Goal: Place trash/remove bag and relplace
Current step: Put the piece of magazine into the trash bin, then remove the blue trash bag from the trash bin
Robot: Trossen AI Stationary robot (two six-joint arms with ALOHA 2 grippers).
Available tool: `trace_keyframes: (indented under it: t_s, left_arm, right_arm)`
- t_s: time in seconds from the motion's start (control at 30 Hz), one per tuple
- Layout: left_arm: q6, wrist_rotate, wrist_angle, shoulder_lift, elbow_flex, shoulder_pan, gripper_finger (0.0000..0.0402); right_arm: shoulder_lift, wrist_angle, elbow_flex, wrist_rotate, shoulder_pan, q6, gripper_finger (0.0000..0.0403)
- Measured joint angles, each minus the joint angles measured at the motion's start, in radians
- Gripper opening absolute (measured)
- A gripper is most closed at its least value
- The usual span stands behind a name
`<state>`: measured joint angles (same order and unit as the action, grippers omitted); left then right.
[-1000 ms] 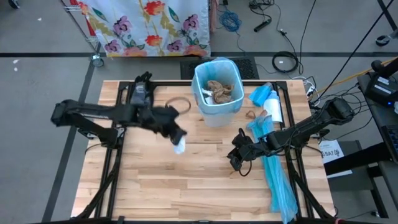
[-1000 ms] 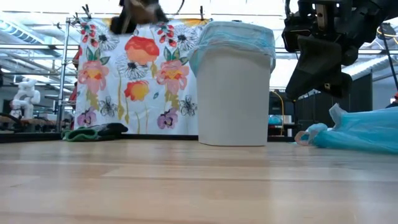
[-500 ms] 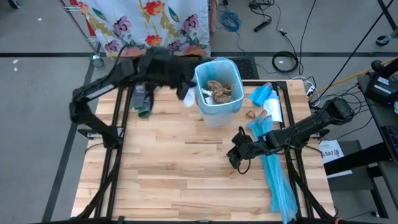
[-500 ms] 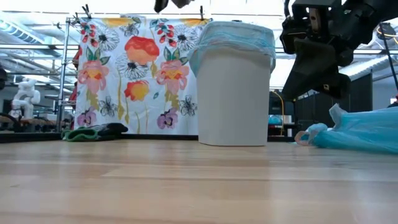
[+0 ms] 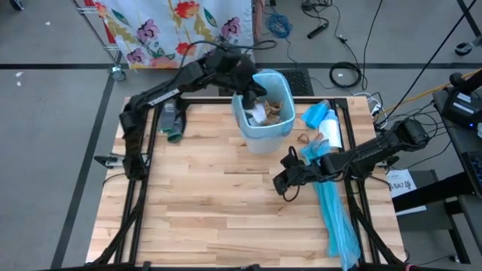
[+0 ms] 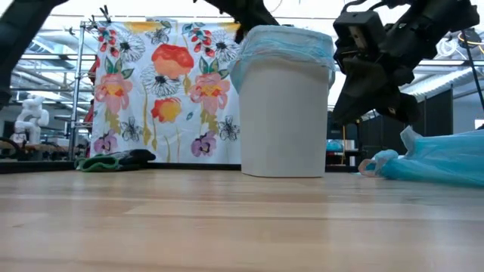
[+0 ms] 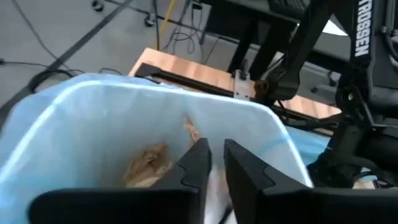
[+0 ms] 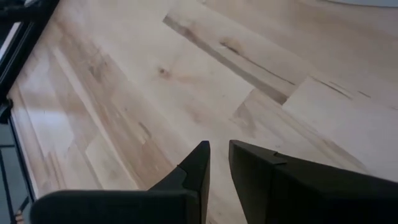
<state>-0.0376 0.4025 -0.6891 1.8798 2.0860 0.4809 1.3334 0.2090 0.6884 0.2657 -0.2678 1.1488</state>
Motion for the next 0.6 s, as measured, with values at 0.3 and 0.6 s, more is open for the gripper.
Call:
trace_keyframes:
  t_s: [0.3,0.6]
  left_arm:
    - [0.001,0.038,0.086,0.051,0.012,0.045,0.0130]
    - [0.049,0.039,-0.014,-0.050,0.013,0.145,0.0136]
  right_arm:
    - [0.000,0.018,0.000,0.050,0.027,0.044,0.0051]
    - [0.000,0.148,0.000,0.045,0.079,0.070,0.0051]
